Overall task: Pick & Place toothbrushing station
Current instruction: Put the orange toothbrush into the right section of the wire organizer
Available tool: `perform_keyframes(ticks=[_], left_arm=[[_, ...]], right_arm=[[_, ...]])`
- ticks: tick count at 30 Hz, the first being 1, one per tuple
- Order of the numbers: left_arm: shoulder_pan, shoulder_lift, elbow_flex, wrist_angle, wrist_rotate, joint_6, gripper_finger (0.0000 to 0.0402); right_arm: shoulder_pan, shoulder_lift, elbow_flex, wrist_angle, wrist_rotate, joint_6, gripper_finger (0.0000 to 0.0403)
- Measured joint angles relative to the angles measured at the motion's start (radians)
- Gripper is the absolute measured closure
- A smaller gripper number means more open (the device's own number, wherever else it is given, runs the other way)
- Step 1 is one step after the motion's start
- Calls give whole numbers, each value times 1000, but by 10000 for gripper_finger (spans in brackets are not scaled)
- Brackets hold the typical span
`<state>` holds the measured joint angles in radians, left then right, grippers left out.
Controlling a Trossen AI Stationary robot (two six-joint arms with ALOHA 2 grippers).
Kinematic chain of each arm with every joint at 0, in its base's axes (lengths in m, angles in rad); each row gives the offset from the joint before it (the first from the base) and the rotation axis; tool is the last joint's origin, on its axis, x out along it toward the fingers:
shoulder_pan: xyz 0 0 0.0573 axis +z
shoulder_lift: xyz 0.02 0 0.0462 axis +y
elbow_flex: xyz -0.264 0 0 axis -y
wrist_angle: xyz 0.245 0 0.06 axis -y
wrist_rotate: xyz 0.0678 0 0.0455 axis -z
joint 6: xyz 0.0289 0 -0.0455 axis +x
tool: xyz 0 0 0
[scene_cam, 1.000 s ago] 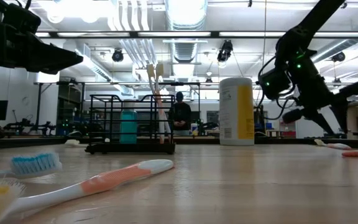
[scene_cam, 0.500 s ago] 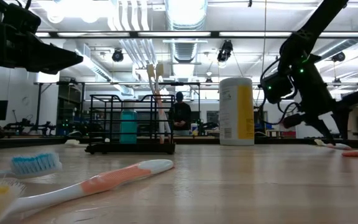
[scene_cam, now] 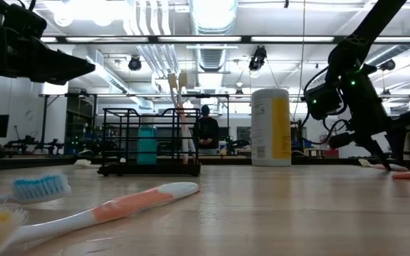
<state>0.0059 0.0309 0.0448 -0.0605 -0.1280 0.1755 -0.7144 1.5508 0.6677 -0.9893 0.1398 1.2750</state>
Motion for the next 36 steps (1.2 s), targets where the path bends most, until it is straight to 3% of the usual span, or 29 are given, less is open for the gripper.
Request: perform_keyframes(ticks=[10,23,32,36], left_arm=[[0,0,0,0,0,0,216],[0,0,0,0,0,0,215],[0,0,0,0,0,0,215],[0,0,0,0,0,0,215]], right_arm=[[1,-48,22,5,48,-40,388],[1,-215,20,8,94,-20,392],[28,-430,21,3,114,-21,394],[47,-542,21,27,89,-105,395]])
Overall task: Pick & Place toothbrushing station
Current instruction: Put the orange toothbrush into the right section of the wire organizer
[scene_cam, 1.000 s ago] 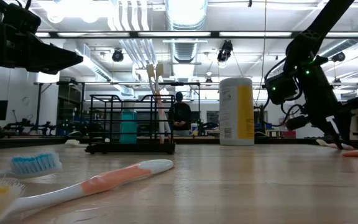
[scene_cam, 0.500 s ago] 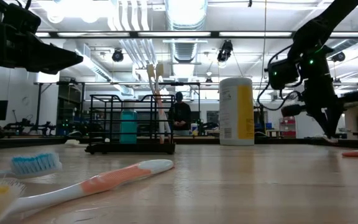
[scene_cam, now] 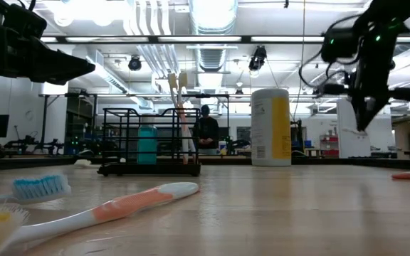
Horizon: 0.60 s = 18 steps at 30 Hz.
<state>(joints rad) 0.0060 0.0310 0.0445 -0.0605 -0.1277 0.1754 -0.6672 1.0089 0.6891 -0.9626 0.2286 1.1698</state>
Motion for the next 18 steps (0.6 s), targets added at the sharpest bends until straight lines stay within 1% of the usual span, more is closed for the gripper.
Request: perform_keyframes(ticks=[5,9,13,15,18], left_arm=[[0,0,0,0,0,0,216],[0,0,0,0,0,0,215],[0,0,0,0,0,0,216],[0,0,0,0,0,0,215],[0,0,0,0,0,0,215]], right_arm=[[49,-132,0,97,-80,-103,395],[106,-212,0,213,-123,-132,395],[185,-244,0,304,-137,-177,395],[226,-241,0,338,-169,-207,395],[290,-217,0,380,-207,-202,395]])
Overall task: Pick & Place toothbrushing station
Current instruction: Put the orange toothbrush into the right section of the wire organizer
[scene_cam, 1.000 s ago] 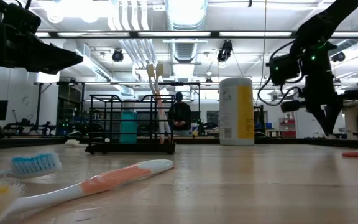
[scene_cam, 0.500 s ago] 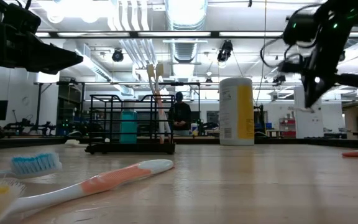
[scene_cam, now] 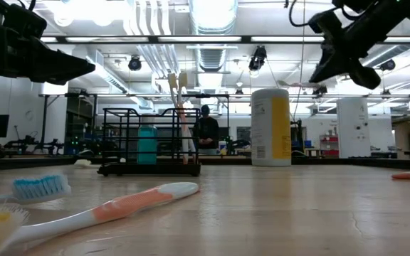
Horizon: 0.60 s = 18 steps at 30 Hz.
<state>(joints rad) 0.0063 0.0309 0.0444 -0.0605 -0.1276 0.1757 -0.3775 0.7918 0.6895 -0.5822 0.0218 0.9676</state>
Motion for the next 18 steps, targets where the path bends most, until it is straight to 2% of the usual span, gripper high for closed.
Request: perform_keyframes(ticks=[12,18], left_arm=[[0,0,0,0,0,0,215],[0,0,0,0,0,0,216]], right_arm=[[272,209,0,67,-52,61,395],[384,346,0,219,-50,91,395]])
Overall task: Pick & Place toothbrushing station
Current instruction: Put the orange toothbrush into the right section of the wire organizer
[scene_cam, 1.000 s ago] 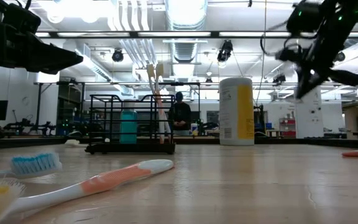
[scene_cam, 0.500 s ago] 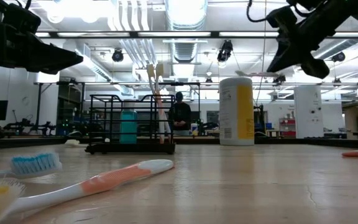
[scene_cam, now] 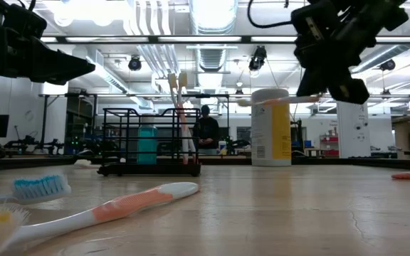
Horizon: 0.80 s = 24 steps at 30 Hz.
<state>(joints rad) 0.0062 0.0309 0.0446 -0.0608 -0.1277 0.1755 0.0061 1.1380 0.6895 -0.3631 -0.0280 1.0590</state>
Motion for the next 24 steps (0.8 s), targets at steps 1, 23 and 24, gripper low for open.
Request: perform_keyframes(ticks=[1,23,24], left_arm=[[0,0,0,0,0,0,215],[0,0,0,0,0,0,216],[0,0,0,0,0,0,216]], right_arm=[[12,23,0,23,0,18,395],[201,401,7,293,-7,334,395],[204,411,12,293,-7,335,395]])
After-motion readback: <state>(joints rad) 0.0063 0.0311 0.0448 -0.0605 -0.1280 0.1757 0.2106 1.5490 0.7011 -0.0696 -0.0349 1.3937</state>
